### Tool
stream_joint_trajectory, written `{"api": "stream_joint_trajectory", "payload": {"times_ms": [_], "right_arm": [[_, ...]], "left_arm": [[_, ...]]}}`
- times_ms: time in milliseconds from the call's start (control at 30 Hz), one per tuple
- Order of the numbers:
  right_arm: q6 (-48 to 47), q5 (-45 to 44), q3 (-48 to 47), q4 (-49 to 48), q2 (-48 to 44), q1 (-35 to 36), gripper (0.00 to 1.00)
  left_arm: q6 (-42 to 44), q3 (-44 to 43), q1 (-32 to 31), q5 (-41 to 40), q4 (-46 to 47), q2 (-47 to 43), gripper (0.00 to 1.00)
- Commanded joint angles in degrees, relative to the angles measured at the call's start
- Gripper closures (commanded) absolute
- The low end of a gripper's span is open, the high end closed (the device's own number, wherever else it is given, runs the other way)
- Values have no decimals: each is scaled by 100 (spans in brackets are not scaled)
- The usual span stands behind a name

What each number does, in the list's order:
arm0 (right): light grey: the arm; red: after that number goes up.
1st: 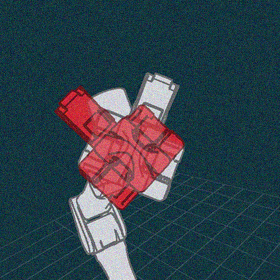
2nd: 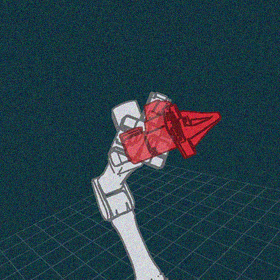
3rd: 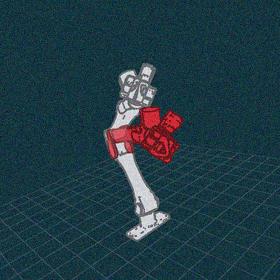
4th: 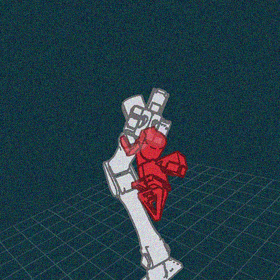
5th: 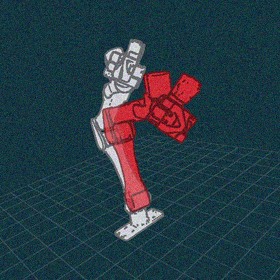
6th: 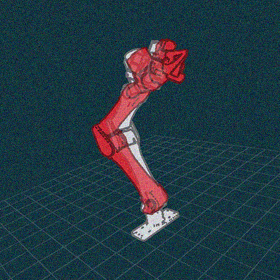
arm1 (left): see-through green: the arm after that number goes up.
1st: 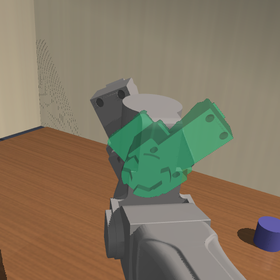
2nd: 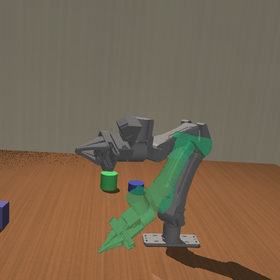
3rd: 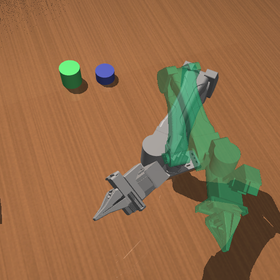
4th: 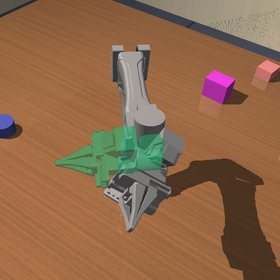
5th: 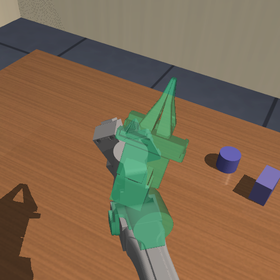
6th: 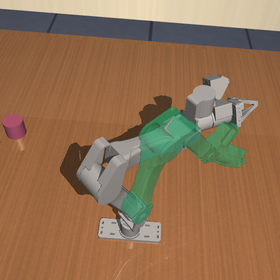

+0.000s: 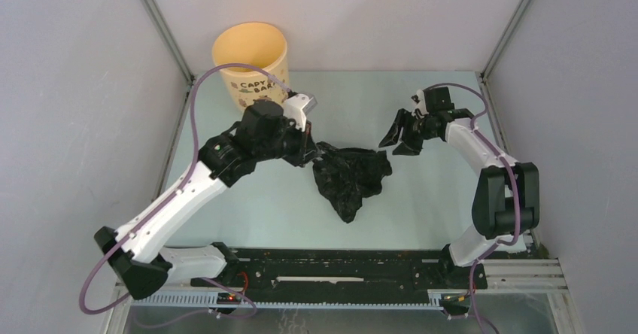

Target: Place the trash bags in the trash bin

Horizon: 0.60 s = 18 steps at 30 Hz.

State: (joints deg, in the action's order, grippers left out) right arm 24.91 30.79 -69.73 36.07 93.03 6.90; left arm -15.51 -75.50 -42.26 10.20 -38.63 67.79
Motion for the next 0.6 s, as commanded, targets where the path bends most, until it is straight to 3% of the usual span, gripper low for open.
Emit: {"api": "stream_joint_trajectory", "payload": {"times_ms": [0, 167, 233, 300, 367, 467, 567], "right_arm": [[-640, -553, -181, 608, -1211, 77, 23], [-1145, -1177, -189, 872, -2293, 978, 5], [-862, -1453, -103, 688, -2646, 1291, 0], [-112, -1644, 124, 341, -3072, 1240, 0], [-179, -616, 466, -334, -3472, 1207, 0], [-505, -152, 535, -602, -3544, 1504, 11], [-796, 78, 496, -588, -3403, 1828, 15]], "left_arm": [[-248, -481, 67, 409, 295, 463, 100], [-326, -514, 62, 963, 527, 657, 100], [-301, -523, 64, 1173, 524, 699, 100], [-287, -525, 69, 1235, 485, 717, 100], [-286, -519, 65, 1302, 457, 727, 100], [-336, -499, 58, 1426, 449, 711, 100], [-403, -443, 57, 1476, 493, 648, 100]]}}
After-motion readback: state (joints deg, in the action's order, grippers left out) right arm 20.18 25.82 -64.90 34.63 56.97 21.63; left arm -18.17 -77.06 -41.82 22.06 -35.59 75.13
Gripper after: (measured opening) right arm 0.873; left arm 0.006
